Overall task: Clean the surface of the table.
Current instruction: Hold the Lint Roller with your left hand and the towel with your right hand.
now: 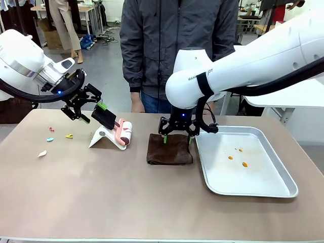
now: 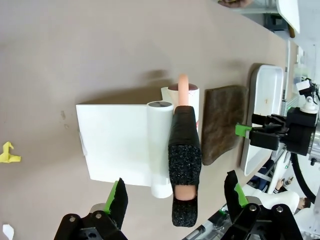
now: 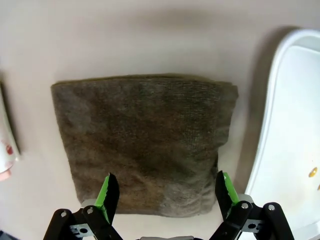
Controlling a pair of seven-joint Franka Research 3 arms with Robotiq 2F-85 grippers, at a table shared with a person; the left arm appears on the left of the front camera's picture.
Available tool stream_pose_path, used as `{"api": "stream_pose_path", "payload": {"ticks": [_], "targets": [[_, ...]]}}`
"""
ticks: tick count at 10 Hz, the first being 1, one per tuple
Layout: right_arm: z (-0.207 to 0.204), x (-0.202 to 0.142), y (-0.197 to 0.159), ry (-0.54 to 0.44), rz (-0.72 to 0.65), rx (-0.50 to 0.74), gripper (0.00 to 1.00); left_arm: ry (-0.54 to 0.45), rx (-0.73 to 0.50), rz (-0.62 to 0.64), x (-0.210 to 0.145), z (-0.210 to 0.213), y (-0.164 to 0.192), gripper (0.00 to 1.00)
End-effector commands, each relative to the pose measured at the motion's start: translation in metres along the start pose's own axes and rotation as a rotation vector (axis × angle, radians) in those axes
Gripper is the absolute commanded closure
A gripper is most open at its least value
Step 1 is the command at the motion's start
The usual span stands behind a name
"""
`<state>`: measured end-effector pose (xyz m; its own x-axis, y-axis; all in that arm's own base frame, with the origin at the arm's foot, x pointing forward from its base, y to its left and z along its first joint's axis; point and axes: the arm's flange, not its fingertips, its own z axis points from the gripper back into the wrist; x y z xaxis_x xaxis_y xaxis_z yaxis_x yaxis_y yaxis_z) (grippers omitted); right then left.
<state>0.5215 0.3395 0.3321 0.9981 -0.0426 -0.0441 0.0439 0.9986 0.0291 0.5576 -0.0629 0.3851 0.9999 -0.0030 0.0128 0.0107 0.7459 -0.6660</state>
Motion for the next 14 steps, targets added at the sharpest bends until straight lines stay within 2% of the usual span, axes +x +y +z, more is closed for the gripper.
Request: {"api": "stream_pose_path", "payload": {"ticks": [1,4,8,14], "targets": [[0.003,-0.003,0.003,-0.021,-0.079,-0.064,0.0,-0.018,-0.038,-0.032,-0.006,-0.001,0.002,0.0],[-0.007,0.002,-0.001,-0.006,-0.14,-0.092,0.0,-0.013,-0.042,-0.033,-0.006,-0.001,0.007,0.0],[-0.019,0.008,-0.008,0.015,-0.144,-0.109,0.0,0.004,-0.054,-0.025,0.0,-0.001,0.01,0.0],[-0.032,0.003,-0.014,0.039,-0.141,-0.044,0.0,-0.017,-0.112,-0.057,-0.001,0.001,0.008,0.0]]}}
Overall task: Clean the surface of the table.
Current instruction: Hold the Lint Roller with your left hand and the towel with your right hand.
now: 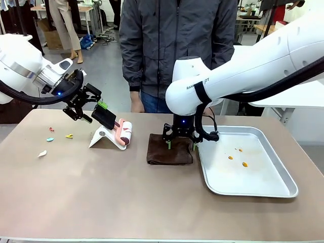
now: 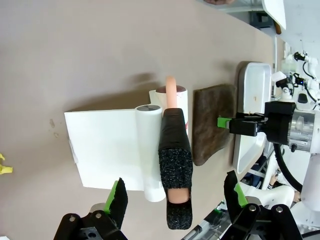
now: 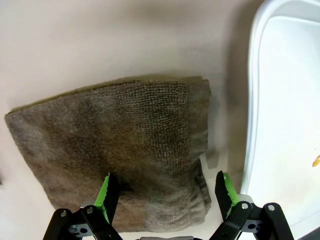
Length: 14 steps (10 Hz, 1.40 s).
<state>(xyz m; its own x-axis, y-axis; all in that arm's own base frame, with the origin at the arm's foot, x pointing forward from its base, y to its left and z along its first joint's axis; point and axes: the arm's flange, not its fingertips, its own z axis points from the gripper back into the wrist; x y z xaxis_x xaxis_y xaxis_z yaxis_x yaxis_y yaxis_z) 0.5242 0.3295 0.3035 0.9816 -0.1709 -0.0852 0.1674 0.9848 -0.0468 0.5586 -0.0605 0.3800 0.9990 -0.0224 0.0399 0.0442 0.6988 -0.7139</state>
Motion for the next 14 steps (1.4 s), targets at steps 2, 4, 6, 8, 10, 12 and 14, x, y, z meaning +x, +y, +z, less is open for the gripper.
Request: {"api": "stream_pose_path", "payload": {"ticks": [2,4,6,8,10,12,14], "targets": [[-0.0051,-0.0003,-0.0042,-0.001,-0.022,0.036,0.0,-0.016,-0.049,-0.028,-0.0017,0.0034,0.0016,0.0],[-0.0058,0.0003,-0.0037,-0.011,-0.018,0.058,0.28,-0.027,-0.044,-0.032,-0.0017,0.003,0.0018,0.15],[-0.0061,0.0002,-0.0025,-0.008,-0.004,0.059,0.88,-0.051,-0.052,-0.044,-0.004,0.0045,0.0,0.74],[-0.0072,0.0004,-0.0032,-0.004,-0.004,0.06,1.0,-0.087,-0.044,-0.048,-0.0046,0.0055,-0.0008,1.0],[-0.0077,0.0006,-0.0042,0.0,-0.005,0.064,0.95,-0.079,-0.049,-0.047,-0.0054,0.0059,-0.0013,0.97],[-0.0079,0.0006,-0.0041,0.003,-0.006,0.064,1.0,-0.076,-0.048,-0.048,-0.0056,0.0058,-0.0014,1.0],[-0.0081,0.0015,-0.0046,0.011,-0.008,0.064,1.0,-0.075,-0.051,-0.051,-0.0064,0.0065,-0.0017,1.0]]}}
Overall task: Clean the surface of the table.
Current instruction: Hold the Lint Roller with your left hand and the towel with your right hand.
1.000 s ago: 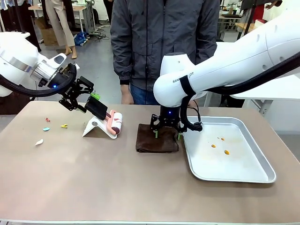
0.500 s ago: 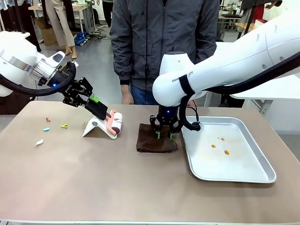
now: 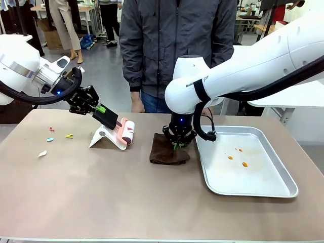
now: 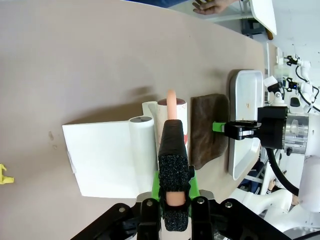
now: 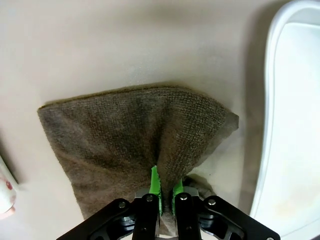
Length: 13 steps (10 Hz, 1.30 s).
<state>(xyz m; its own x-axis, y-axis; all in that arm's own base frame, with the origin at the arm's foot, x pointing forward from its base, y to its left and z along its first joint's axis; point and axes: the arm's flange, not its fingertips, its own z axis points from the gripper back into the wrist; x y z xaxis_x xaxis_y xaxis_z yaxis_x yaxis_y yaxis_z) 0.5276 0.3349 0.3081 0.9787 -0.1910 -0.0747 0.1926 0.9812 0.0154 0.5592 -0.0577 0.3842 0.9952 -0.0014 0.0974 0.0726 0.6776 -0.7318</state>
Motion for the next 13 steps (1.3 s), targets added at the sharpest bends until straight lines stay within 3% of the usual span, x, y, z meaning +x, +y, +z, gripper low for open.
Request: {"api": "stream_pose_path", "payload": {"ticks": [1,3,5,7,8,9,12,13], "targets": [[-0.012,0.0,-0.011,0.024,0.01,0.002,1.0,-0.023,-0.024,-0.021,-0.007,0.002,-0.001,1.0],[-0.011,0.001,-0.014,0.028,0.003,0.017,1.0,-0.025,-0.028,-0.021,-0.007,0.003,-0.001,1.0],[0.003,0.004,-0.029,0.035,-0.011,0.134,1.0,-0.014,-0.077,-0.027,-0.011,0.012,-0.003,1.0],[0.025,0.002,-0.055,0.075,0.0,0.382,1.0,0.026,-0.181,-0.065,-0.019,0.038,-0.003,1.0],[0.031,0.003,-0.069,0.131,0.012,0.522,1.0,0.114,-0.215,-0.069,-0.023,0.049,-0.002,1.0],[0.033,0.002,-0.081,0.149,0.002,0.666,1.0,0.13,-0.221,-0.059,-0.029,0.058,-0.002,1.0],[0.048,-0.005,-0.099,0.16,0.157,1.049,1.0,0.163,-0.366,-0.079,-0.041,0.092,0.008,1.0],[0.054,-0.012,-0.113,0.145,0.189,1.208,1.0,0.12,-0.407,-0.055,-0.048,0.105,0.014,1.0]]}}
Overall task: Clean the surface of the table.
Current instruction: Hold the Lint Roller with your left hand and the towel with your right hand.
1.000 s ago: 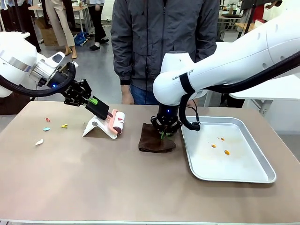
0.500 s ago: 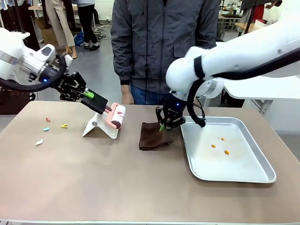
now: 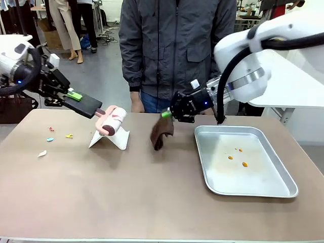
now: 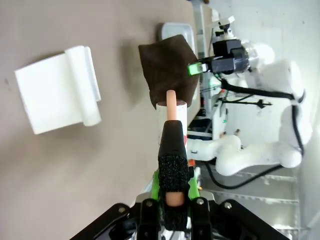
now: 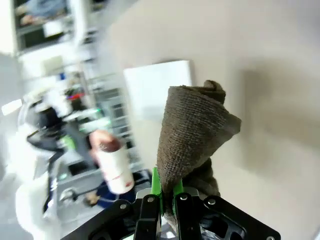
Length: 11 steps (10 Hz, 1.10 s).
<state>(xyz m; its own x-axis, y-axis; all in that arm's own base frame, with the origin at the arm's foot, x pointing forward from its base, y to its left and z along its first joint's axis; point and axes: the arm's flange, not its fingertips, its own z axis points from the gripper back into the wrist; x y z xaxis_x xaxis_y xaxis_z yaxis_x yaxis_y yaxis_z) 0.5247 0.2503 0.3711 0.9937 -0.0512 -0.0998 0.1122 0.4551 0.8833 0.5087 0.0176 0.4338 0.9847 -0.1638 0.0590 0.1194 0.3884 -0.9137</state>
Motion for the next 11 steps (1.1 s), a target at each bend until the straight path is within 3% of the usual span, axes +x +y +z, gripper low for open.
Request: {"api": "stream_pose_path", "payload": {"ticks": [1,2,3,4,6,7,9,11], "targets": [[0.033,-0.033,-0.027,0.046,0.086,0.265,1.0,-0.094,-0.096,0.044,-0.017,0.025,-0.001,1.0],[0.056,-0.047,-0.034,0.078,0.102,0.382,1.0,-0.173,-0.124,0.045,-0.035,0.036,0.001,1.0],[0.077,-0.062,-0.041,0.166,0.15,0.414,1.0,-0.214,-0.158,0.022,-0.051,0.048,0.004,1.0],[0.1,-0.076,-0.049,0.164,0.164,0.418,1.0,-0.292,-0.192,0.035,-0.065,0.063,0.01,1.0],[0.149,-0.108,-0.066,0.029,0.216,0.457,1.0,-0.482,-0.203,0.051,-0.1,0.089,0.024,1.0],[0.177,-0.127,-0.075,-0.023,0.225,0.476,1.0,-0.505,-0.111,0.077,-0.116,0.099,0.036,1.0],[0.217,-0.146,-0.096,-0.153,0.193,0.489,1.0,-0.289,-0.047,-0.027,-0.133,0.119,0.058,1.0],[0.258,-0.151,-0.13,-0.153,0.152,0.513,1.0,-0.229,-0.112,-0.106,-0.144,0.154,0.083,1.0]]}}
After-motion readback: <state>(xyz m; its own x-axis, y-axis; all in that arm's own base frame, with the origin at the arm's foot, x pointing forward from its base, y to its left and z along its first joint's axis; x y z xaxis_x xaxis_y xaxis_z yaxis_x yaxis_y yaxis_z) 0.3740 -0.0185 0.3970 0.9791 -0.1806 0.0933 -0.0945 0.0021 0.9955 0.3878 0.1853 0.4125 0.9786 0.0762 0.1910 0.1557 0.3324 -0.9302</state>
